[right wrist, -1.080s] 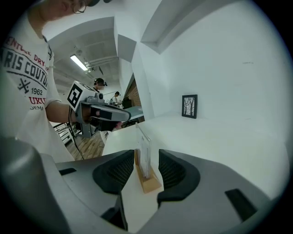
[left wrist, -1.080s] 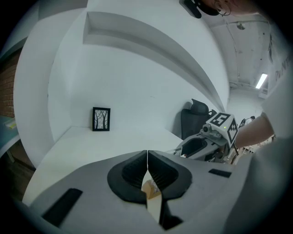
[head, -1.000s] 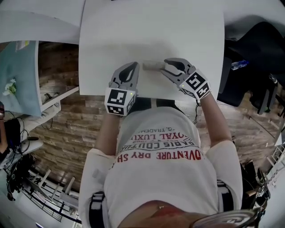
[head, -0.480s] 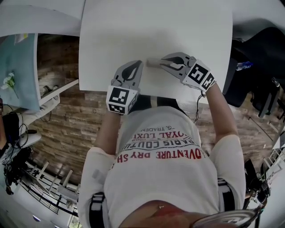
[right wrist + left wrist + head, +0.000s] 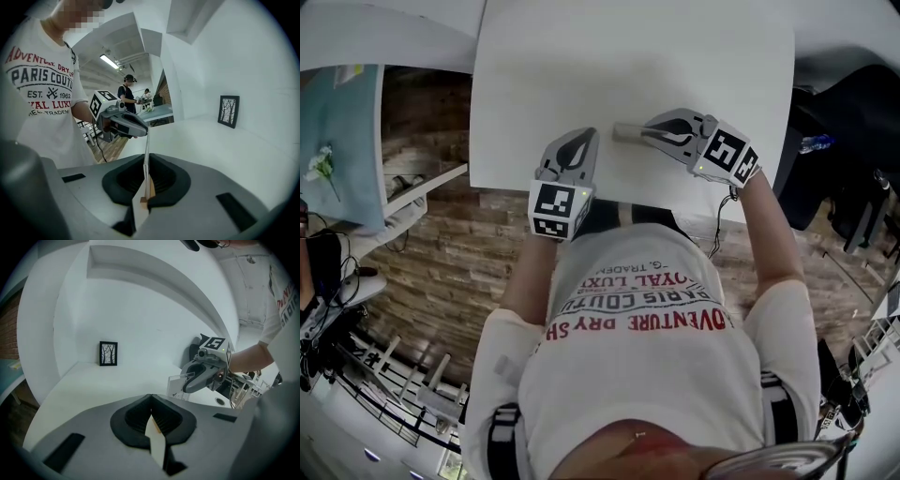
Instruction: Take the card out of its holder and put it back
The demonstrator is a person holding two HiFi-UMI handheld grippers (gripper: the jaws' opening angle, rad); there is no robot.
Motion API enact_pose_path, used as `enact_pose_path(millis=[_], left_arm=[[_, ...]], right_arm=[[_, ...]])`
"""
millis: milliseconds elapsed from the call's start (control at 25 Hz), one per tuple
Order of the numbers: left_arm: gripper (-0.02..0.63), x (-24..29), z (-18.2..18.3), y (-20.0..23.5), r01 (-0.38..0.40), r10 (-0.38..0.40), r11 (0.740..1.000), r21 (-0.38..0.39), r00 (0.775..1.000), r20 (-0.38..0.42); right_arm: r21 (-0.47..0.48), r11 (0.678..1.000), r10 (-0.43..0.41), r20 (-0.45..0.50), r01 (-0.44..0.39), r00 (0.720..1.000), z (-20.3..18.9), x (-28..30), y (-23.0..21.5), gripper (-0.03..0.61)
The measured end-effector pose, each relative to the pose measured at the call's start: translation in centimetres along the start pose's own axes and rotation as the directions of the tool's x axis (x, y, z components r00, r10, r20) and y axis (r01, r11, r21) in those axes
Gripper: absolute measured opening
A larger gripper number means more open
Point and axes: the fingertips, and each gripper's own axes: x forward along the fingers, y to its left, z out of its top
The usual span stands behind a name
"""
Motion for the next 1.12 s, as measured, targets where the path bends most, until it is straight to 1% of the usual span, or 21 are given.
enact_pose_path(millis=[200, 280, 400, 560, 680, 760, 880, 1000, 1120], left_arm=[[0.025, -0.8, 1.0, 1.4, -0.035, 0.039, 0.996, -0.082, 0.998, 0.044], [0.025, -1.1, 1.5, 1.6, -0.035, 0.039, 0.996, -0.078, 0.998, 0.058], [0.025, -1.6, 2.2, 1.6, -0.032, 0.036, 0.998, -0.050, 0.996, 0.076], [0.025, -2.4, 3.4, 1.8, -0.046, 0.052, 0.998, -0.051, 0.991, 0.122], [0.025, -2.5, 4.5, 1.4, -0.052, 0.058, 0.998, -0.048, 0.988, 0.140], [0.025, -2.7, 5.3, 0.9, -0.046, 0.052, 0.998, -0.042, 0.987, 0.153], [0.025, -2.9, 6.3, 0.2, -0.032, 0.037, 0.999, -0.033, 0.984, 0.174], [0.025, -2.8, 7.4, -0.7, -0.028, 0.031, 0.999, -0.016, 0.981, 0.192], [0.025, -2.5, 8.6, -1.7, -0.028, 0.025, 1.000, 0.014, 0.977, 0.210]], right_arm=[[-0.027, 1.000, 0.011, 0.005, -0.011, 1.000, 1.7, -0.6, 0.1, 0.037], [-0.038, 0.999, 0.008, 0.011, -0.007, 1.000, 2.6, -0.9, 0.2, 0.037], [-0.049, 0.999, -0.011, 0.026, 0.012, 1.000, 3.8, -1.4, 0.5, 0.037], [-0.042, 0.996, -0.071, 0.068, 0.074, 0.995, 5.4, -2.3, 0.5, 0.037], [-0.003, 0.984, -0.177, 0.058, 0.178, 0.982, 5.4, -3.5, -0.2, 0.037], [0.017, 0.965, -0.261, 0.043, 0.260, 0.964, 5.0, -4.3, -0.5, 0.037], [0.085, 0.925, -0.375, 0.057, 0.370, 0.925, 4.3, -5.3, -0.9, 0.037], [0.171, 0.875, -0.472, 0.094, 0.453, 0.877, 3.5, -6.5, -1.0, 0.037], [0.241, 0.811, -0.569, 0.114, 0.533, 0.815, 2.8, -7.9, -1.3, 0.037]])
